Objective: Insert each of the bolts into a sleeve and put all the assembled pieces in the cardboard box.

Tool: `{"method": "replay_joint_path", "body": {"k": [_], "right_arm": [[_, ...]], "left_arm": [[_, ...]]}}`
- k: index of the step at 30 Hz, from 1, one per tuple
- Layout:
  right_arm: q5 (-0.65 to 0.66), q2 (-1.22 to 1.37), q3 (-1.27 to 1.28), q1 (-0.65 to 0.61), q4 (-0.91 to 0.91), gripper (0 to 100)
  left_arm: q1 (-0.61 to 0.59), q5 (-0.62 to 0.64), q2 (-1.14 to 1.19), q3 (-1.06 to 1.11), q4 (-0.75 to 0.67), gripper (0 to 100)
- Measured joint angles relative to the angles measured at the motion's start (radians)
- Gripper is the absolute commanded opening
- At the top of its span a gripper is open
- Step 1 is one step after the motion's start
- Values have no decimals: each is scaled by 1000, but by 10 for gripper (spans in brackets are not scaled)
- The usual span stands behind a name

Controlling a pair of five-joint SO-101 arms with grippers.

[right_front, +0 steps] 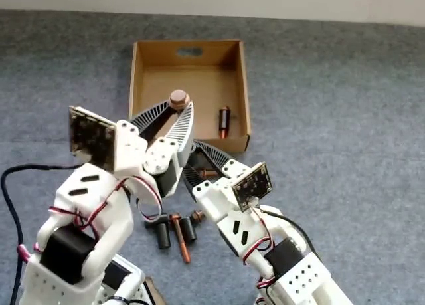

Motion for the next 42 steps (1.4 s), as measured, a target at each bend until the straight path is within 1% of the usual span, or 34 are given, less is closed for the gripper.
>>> {"method": "replay_joint_path", "body": {"k": [4, 19, 26, 41, 42], "right_arm": [[0, 0, 0, 0, 0, 6], [0, 0, 0, 0, 0, 6], [0, 2, 3, 0, 0, 6], [0, 3, 8, 0, 0, 6], [0, 3, 8, 0, 0, 6]], "left_arm": [[9, 15, 0, 49, 0, 8], [8, 15, -2, 60, 0, 8], [3, 15, -21, 140, -2, 8], [3, 14, -18, 144, -2, 8], [3, -2, -18, 144, -2, 8]]}}
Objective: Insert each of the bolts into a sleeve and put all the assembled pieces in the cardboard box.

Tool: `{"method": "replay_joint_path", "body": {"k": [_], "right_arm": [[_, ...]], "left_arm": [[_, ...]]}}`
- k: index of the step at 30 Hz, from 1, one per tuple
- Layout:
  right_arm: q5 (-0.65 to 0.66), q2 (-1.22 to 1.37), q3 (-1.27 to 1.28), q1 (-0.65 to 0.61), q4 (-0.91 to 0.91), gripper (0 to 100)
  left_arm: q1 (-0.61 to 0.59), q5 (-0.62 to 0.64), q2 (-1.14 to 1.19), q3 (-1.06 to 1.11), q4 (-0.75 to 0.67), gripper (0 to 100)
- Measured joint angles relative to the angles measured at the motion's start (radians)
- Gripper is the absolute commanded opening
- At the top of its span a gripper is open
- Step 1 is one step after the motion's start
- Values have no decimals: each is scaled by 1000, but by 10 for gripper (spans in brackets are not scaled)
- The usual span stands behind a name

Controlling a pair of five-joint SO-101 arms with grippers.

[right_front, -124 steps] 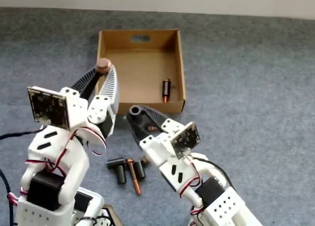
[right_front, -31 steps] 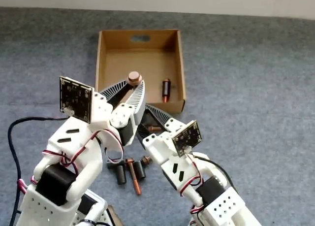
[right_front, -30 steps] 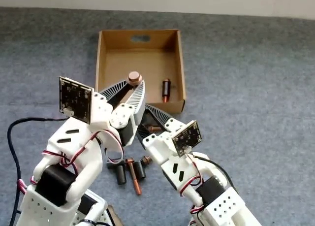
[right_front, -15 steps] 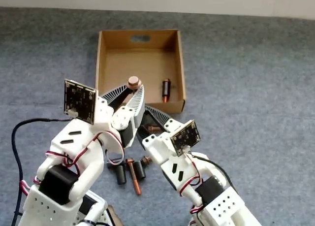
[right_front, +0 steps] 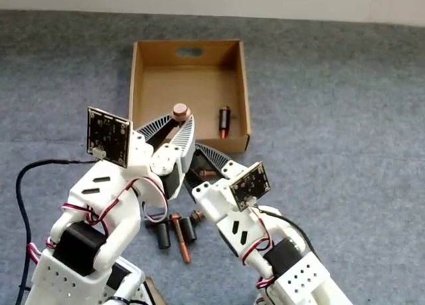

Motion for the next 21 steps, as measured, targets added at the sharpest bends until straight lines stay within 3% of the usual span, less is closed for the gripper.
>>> {"method": "replay_joint_path", "body": {"k": [5, 15, 21], "right_arm": [[0, -2, -2, 0, 0, 6], [0, -2, -2, 0, 0, 6], [0, -2, -2, 2, 0, 6]], "left_arm": [[8, -124, 6, 11, 0, 8], [9, -138, 6, 11, 2, 8], [9, -138, -72, 11, 110, 8]]}}
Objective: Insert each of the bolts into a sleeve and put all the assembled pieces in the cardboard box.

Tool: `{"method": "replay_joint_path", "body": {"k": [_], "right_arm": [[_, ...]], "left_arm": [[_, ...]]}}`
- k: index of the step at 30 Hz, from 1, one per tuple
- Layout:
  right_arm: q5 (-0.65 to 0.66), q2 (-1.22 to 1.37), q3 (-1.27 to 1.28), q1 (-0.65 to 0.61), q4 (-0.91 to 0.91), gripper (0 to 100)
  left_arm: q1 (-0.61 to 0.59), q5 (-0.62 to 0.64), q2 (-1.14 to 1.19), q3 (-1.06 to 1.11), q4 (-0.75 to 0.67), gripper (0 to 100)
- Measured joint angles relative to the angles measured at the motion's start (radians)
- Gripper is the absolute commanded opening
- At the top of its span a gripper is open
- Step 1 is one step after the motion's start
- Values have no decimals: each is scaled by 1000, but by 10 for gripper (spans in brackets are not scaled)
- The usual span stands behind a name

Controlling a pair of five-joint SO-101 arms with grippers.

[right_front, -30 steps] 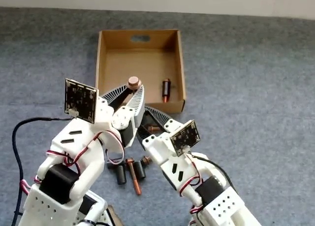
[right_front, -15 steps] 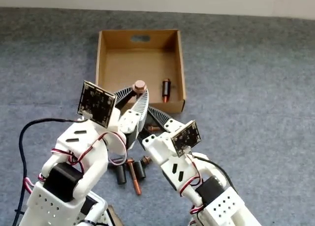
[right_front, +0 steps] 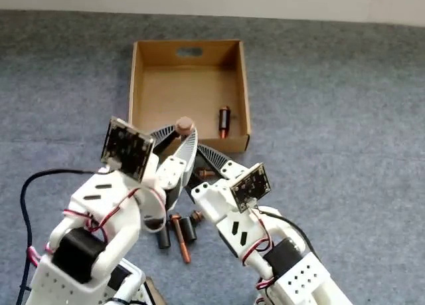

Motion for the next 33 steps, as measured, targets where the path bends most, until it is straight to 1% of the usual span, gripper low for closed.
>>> {"method": "replay_joint_path", "body": {"k": [4, 7, 12, 21, 23, 26, 28, 33], "right_arm": [[2, 0, 0, 11, 0, 6], [2, 0, 2, 12, 0, 6], [2, 2, 3, 14, 2, 6], [0, 0, 2, 31, 0, 6], [0, -2, 0, 31, 0, 6], [0, -2, 0, 31, 0, 6], [0, -2, 0, 31, 0, 6], [0, 2, 15, 35, 0, 6]], "left_arm": [[0, -5, -49, 0, 63, 8], [0, -5, -54, 0, 84, 10], [0, -9, -32, 57, 81, 11], [0, -9, 21, 86, 5, 12], [0, -9, 20, 86, 3, 49], [0, -9, 20, 86, 5, 158], [-2, -8, 20, 74, 37, 207], [-8, -12, 20, -11, 130, 187]]}}
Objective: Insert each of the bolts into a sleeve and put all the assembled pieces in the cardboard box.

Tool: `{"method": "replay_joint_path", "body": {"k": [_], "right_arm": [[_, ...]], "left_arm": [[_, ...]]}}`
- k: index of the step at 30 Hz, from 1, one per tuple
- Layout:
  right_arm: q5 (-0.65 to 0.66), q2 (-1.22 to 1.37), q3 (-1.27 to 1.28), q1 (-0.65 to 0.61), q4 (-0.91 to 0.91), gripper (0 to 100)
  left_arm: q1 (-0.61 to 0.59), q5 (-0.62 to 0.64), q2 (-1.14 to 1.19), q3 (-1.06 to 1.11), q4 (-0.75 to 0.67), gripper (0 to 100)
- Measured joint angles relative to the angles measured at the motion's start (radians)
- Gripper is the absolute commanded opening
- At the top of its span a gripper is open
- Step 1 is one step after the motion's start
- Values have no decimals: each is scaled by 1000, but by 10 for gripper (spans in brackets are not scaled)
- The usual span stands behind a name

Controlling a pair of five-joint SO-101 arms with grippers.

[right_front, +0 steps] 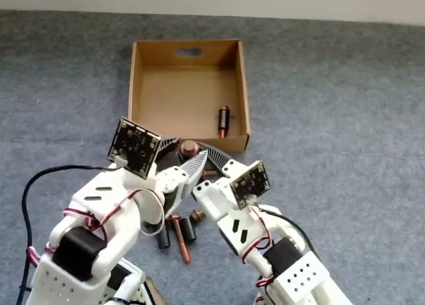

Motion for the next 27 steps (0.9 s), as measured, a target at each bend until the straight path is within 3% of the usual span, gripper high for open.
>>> {"method": "replay_joint_path", "body": {"k": [4, 7, 8, 12, 17, 21, 27], "right_arm": [[0, -2, 3, 0, 0, 6], [0, -2, 5, 0, 0, 6], [0, -2, 5, 0, 0, 6], [0, -2, 12, 2, 0, 6], [0, -2, 44, 21, 6, 6], [0, -2, 44, 95, 143, 6], [-51, -2, -123, 149, 437, 6]], "left_arm": [[-64, 0, -2, -107, 57, 159], [-141, 0, -5, -184, 112, 62], [-178, 0, -9, -203, 132, 9], [-379, 0, -6, -201, 176, 11], [-621, 0, 0, 71, 86, 8], [-761, -14, 8, 348, -28, 8], [-796, -80, 5, 555, -147, 8]]}}
